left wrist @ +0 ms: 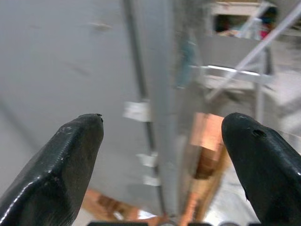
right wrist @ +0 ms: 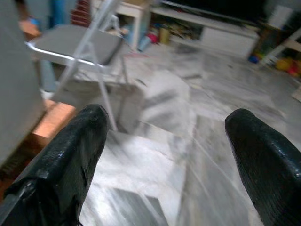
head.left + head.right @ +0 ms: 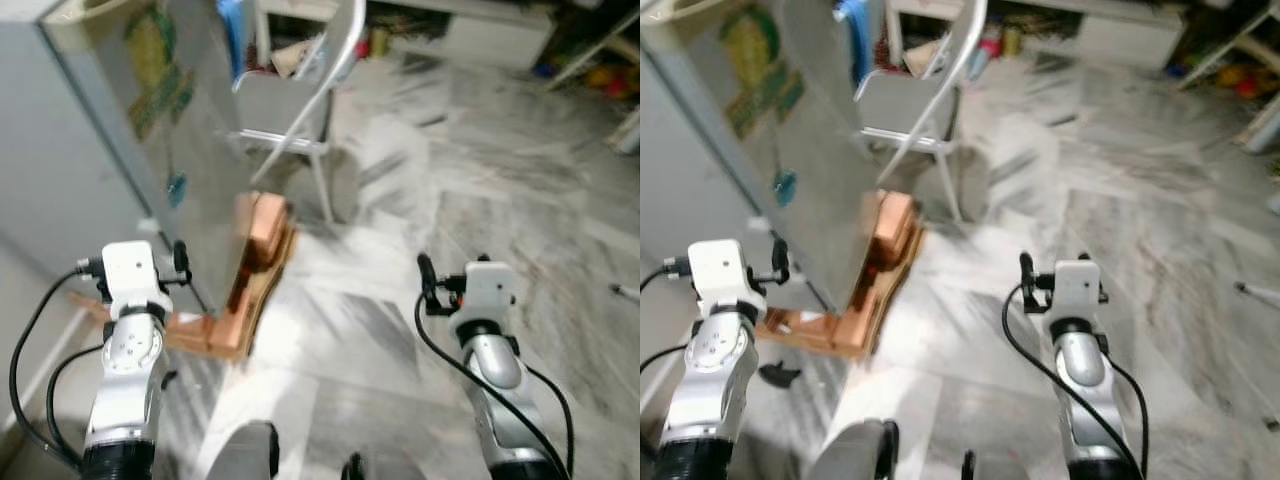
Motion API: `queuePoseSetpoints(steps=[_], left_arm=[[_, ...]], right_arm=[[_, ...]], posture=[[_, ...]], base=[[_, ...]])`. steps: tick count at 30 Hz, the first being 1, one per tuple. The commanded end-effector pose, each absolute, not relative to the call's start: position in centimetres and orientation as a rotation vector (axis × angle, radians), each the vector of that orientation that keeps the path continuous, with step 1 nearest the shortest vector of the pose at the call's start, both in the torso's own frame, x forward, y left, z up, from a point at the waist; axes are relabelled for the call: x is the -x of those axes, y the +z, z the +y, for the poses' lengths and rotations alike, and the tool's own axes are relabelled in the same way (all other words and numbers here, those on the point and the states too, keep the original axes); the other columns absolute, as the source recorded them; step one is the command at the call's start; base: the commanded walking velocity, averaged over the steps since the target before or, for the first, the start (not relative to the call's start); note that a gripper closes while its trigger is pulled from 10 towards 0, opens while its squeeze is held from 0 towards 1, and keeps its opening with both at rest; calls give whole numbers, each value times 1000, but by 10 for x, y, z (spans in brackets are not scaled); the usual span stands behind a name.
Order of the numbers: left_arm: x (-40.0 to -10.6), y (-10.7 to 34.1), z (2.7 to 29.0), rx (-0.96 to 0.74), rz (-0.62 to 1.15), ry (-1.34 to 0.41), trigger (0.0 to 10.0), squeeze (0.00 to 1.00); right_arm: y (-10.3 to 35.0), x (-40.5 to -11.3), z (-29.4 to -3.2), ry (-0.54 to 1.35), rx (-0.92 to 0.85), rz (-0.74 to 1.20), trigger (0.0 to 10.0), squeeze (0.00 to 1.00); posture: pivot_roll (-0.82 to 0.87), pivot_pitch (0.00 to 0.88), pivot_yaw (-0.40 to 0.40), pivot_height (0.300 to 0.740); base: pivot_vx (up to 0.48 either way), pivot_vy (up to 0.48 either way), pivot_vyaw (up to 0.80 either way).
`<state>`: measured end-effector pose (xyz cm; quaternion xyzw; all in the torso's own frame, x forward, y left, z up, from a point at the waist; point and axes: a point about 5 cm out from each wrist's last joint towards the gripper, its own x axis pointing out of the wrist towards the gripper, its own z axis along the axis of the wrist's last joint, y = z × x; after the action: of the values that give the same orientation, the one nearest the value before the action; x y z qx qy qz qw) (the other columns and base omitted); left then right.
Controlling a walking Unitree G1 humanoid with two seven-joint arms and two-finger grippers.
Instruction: Restocking fridge
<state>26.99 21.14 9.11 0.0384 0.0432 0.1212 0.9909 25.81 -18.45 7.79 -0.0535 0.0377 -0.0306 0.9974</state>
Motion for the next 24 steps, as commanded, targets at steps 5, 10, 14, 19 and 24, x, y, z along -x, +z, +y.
queuePoseSetpoints(steps=[5, 10, 14, 19, 24], left_arm=[[-269, 88, 209, -60, 91, 218, 10000, 0], [-266, 84, 204, -47, 98, 191, 10000, 0], [-266, 82, 199, -37, 102, 176, 10000, 0], [-266, 81, 194, -14, 110, 152, 10000, 0], [-265, 80, 188, -12, 102, 104, 10000, 0]], right_arm=[[81, -257, -189, -79, 103, 66, 10000, 0], [81, -255, -190, -92, 106, 65, 10000, 0], [80, -255, -192, -114, 90, 81, 10000, 0], [81, -256, -193, -113, 104, 74, 10000, 0], [81, -256, -194, -115, 110, 73, 10000, 0]], posture=[[57, 110, -31, 740], [55, 108, -32, 740], [54, 107, -36, 740], [51, 107, -36, 740], [50, 105, -37, 740]], base=[[0, 0, 0], [0, 340, 0], [0, 480, -291], [0, 480, -770], [0, 480, 0]])
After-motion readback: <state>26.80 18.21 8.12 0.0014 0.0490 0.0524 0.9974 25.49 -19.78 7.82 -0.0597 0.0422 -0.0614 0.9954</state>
